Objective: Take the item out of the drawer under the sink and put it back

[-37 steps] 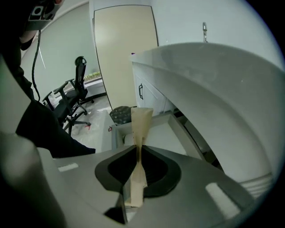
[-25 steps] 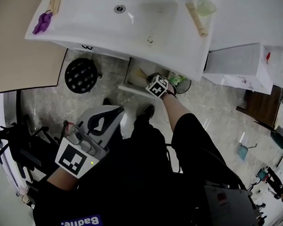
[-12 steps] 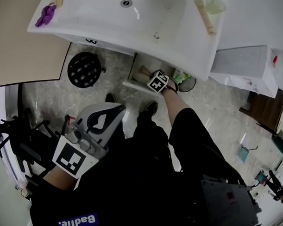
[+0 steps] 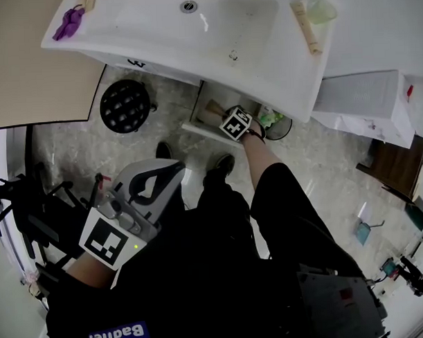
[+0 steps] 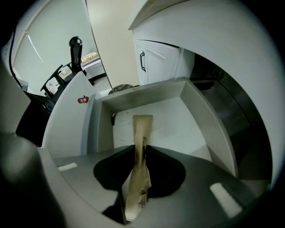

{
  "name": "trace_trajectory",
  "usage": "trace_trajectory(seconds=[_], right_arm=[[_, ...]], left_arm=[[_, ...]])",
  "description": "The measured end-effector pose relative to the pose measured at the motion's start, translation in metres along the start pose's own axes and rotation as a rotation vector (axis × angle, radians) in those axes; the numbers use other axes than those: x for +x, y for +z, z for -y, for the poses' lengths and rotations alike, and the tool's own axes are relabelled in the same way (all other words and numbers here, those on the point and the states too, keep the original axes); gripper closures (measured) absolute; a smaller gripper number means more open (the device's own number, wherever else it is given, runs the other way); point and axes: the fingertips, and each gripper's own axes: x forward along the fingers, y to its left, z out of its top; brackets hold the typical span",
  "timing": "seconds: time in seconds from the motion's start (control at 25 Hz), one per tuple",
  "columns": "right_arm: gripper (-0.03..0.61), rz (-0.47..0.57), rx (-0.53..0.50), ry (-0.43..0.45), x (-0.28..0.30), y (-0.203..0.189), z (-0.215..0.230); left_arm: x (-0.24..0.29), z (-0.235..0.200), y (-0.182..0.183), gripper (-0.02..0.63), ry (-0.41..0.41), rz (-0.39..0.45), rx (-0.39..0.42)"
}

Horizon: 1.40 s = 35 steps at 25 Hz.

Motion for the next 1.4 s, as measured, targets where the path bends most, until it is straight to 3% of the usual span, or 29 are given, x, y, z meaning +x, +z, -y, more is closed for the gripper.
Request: trace_trajectory(seconds=[0.4,0.68,1.0,1.4], right_arm=[[0.514,0.038,0.034,-0.017,-0.035,-0.007,-0.007],[0.514,0.127,0.080,-0.052,-0.089,-0.005,-0.020],[0.514,0.262,0.140,-0.093,-0.164,0.004,-0.047],[0.514,0.520,0.271,-0.125,-0.270,0.030,-0.077]], left_arm=[[-0.009,0.016,0.003,0.609,-0.018,0.018,-0.004],[-0.013,0.028,0.011,0.609,-0.047,0.042,-0.014],[-0.003,0.044,0.024,0.609,-0.104,0.060,0.000],[0.025,0.057,0.024,0.609,-0.165,0.062,0.022]])
